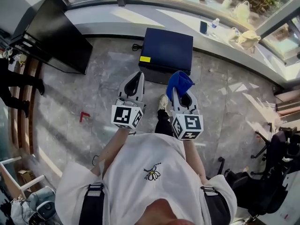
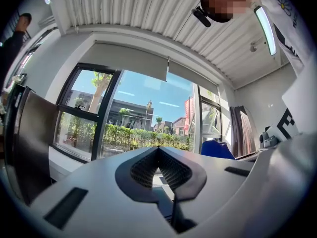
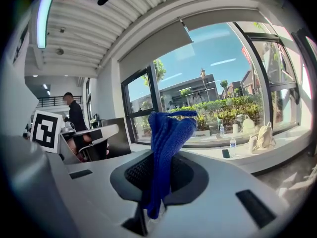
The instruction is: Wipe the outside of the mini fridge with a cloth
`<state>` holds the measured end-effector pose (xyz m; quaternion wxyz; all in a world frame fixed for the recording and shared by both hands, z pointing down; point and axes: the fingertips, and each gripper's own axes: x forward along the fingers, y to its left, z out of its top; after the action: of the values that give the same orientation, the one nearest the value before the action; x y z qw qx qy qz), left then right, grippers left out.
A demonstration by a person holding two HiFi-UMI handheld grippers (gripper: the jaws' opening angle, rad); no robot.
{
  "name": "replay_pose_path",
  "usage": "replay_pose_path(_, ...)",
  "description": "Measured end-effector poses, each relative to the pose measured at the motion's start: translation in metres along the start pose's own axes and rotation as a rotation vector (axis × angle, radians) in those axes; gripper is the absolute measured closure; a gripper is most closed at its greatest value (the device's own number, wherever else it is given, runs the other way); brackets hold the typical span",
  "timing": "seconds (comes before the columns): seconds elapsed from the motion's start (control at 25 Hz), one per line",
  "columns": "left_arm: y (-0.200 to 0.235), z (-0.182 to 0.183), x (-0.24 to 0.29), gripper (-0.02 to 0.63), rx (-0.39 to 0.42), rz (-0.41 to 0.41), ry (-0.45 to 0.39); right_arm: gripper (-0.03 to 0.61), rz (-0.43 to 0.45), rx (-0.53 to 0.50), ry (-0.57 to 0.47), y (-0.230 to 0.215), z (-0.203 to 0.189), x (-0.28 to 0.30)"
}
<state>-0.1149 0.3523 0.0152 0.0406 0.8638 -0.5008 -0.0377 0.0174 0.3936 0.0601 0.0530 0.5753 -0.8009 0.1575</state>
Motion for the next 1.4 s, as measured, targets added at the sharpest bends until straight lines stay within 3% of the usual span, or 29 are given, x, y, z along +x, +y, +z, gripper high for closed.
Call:
replay_pose_path(0.36, 0.037, 0.019, 0.168, 0.609, 0.01, 0.03, -0.044, 0.517, 0.08, -0.025, -0.011, -0.082, 0.077, 0.137)
replay_pose_path(0.6, 0.068, 0.012, 0.227, 0.609, 0.007, 0.053, -0.008, 0.517, 0.086, 0.01, 0.014, -0.106, 0.092, 0.192)
replay_pose_path(0.92, 0.117, -0.007, 0.297, 0.609, 0.005, 0.023, 0.044, 0.517, 0.073, -0.007, 0.047, -0.121, 0.107, 0.281)
replay_pose_path(1.16, 0.195, -0.053, 0.347, 0.609, -0.026, 0.058, 0.084, 0.517, 0.117, 0.031, 0.142, -0.111, 0.076, 0.391)
replay_pose_path(1.4, 0.276, -0.161, 0.39, 0.609, -0.048, 0.101, 0.137, 0.517, 0.142, 0.156, 0.252, -0.108, -0.02, 0.519)
